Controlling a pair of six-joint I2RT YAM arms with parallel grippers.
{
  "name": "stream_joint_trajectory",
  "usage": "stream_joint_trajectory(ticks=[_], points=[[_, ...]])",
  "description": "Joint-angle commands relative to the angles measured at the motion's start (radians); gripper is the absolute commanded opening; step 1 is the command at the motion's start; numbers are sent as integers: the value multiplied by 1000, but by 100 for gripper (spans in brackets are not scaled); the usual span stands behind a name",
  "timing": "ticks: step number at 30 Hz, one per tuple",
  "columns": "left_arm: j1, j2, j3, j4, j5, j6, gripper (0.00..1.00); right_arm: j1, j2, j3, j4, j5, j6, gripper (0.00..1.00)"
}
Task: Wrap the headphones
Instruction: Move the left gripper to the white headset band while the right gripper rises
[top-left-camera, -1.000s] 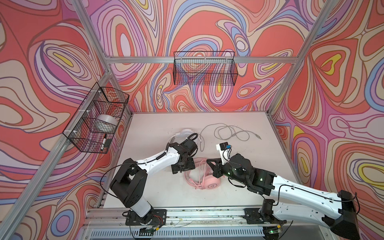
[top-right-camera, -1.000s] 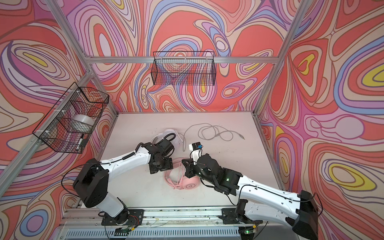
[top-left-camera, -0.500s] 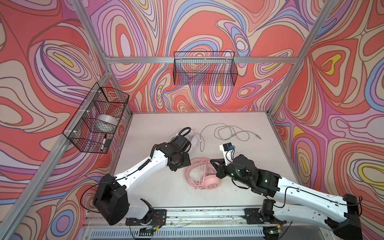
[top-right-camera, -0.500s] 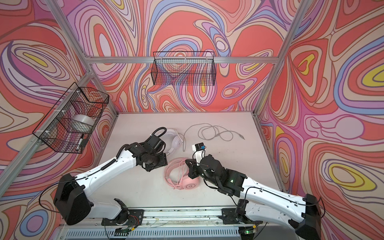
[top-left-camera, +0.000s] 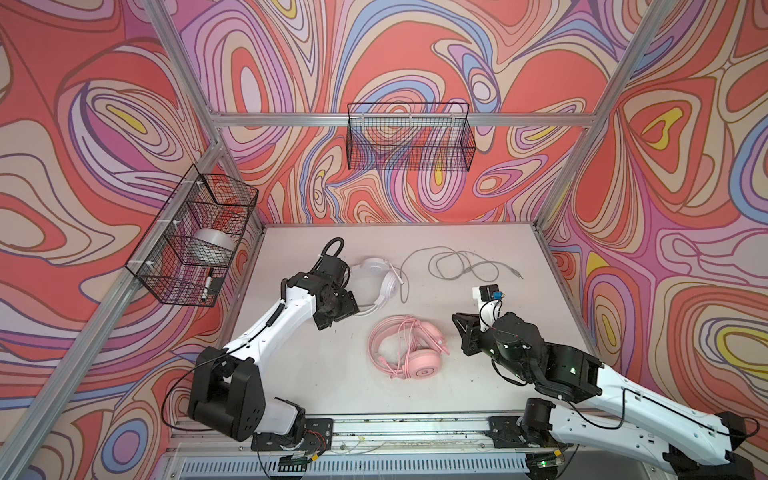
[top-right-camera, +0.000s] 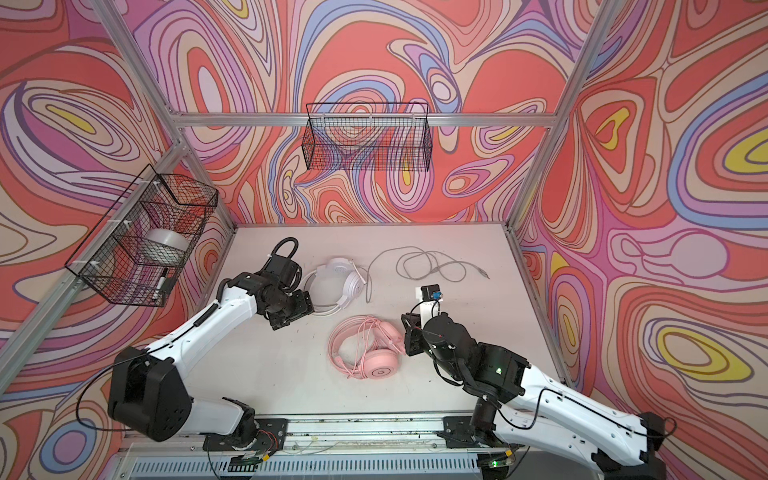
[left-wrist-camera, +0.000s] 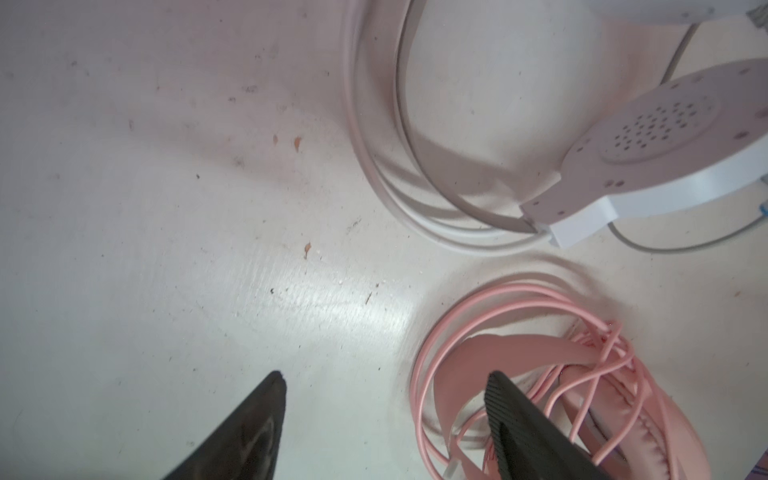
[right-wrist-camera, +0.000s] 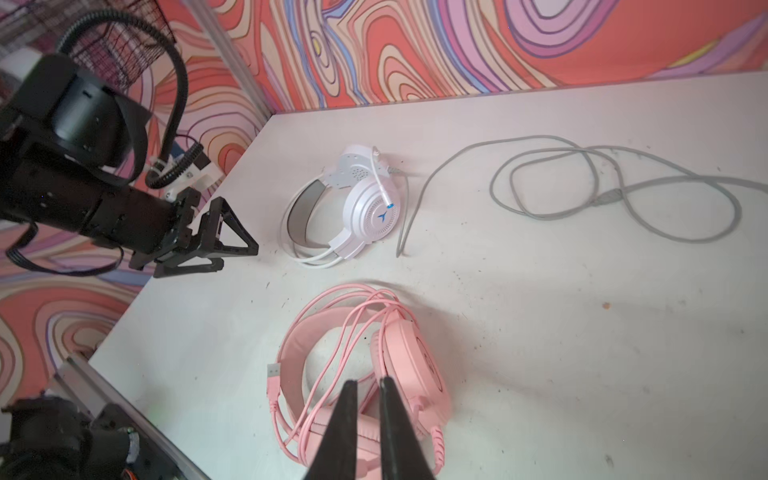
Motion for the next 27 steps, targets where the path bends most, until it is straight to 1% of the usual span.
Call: stream_joint_trajectory(ticks=[1, 6, 8, 13, 16, 21, 25, 27], points=[[29, 83, 36, 43, 31, 50, 85, -9, -24, 38, -132, 100, 27, 26], [66, 241, 82, 119, 81, 58, 87, -21, -19, 80, -217, 134, 70, 39], [70, 298, 110, 136, 100, 60, 87, -25, -2, 98, -239, 133, 70, 40], [77, 409, 176, 147, 79, 63, 85, -37, 28, 107, -229, 108, 52, 42], [79, 460, 214, 142, 56, 66, 80, -53, 49, 106, -196, 43, 14, 43], [83, 528, 256, 118, 15, 68, 65, -105, 112, 113, -163, -75, -36, 44], [89, 551, 265, 107, -27, 70, 57, -172, 141, 112, -124, -162, -64, 44], [95, 560, 270, 99, -42, 73, 56, -205, 152, 108, -103, -207, -80, 44]])
